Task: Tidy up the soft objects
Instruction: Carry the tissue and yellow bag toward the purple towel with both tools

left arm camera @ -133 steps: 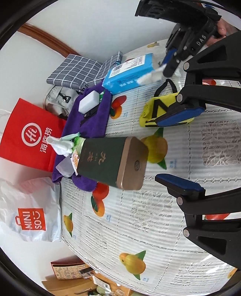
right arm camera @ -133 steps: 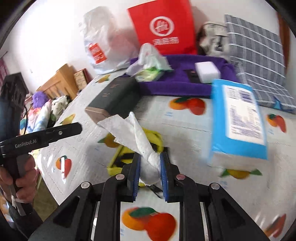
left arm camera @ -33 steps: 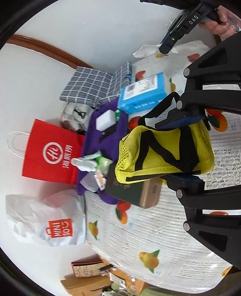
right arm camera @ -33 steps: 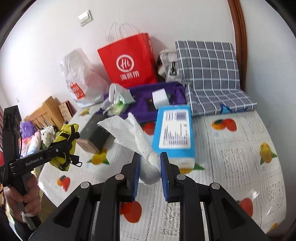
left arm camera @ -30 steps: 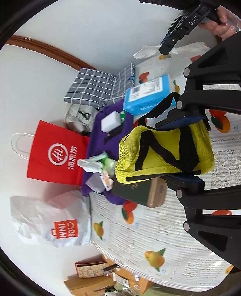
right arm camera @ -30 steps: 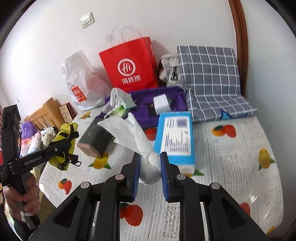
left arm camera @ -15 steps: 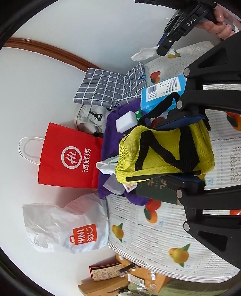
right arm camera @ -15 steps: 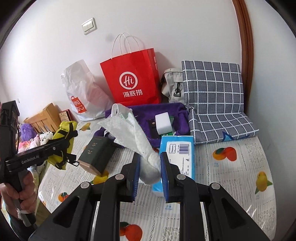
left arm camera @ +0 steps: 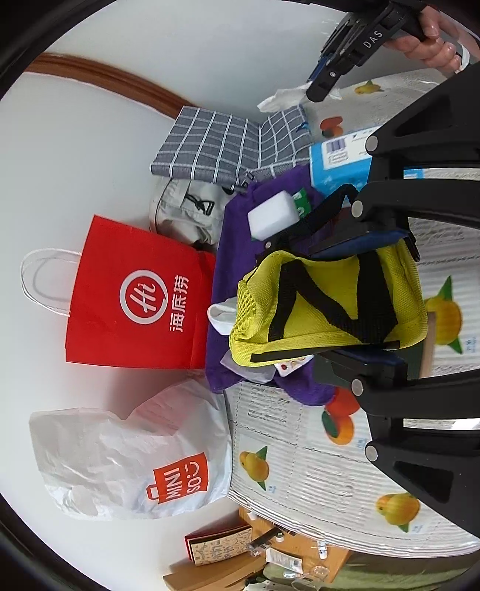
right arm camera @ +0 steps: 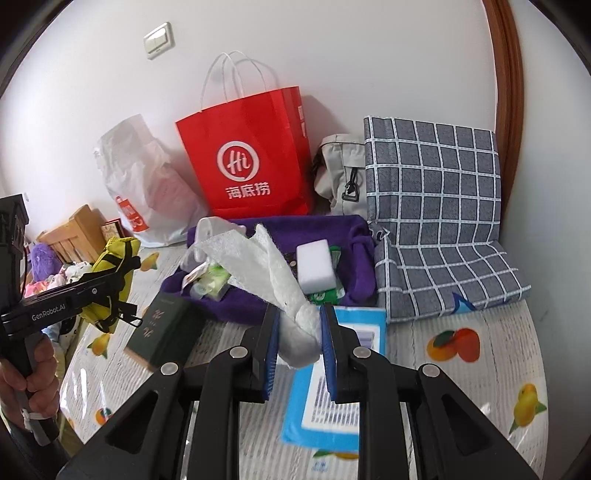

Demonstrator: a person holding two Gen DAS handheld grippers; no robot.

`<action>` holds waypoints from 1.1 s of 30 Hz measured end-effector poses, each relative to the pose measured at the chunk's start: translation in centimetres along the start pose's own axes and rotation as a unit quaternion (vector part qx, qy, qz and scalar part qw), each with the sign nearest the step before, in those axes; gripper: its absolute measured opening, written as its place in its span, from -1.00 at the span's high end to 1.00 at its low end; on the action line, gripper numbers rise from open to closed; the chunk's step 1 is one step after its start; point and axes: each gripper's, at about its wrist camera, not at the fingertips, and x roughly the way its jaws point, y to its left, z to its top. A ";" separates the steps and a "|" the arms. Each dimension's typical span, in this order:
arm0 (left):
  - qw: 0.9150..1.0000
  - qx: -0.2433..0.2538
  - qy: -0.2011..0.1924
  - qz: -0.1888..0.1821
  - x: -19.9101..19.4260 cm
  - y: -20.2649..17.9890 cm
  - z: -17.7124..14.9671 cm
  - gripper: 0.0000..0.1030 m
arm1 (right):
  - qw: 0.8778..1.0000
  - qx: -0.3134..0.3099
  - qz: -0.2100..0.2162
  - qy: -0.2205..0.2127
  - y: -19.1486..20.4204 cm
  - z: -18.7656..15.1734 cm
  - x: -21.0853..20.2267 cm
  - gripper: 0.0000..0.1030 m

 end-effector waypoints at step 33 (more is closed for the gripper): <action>0.998 -0.019 0.060 -0.003 13.4 2.5 5.9 0.19 | 0.998 0.009 -0.001 0.059 -3.2 7.6 14.0 0.58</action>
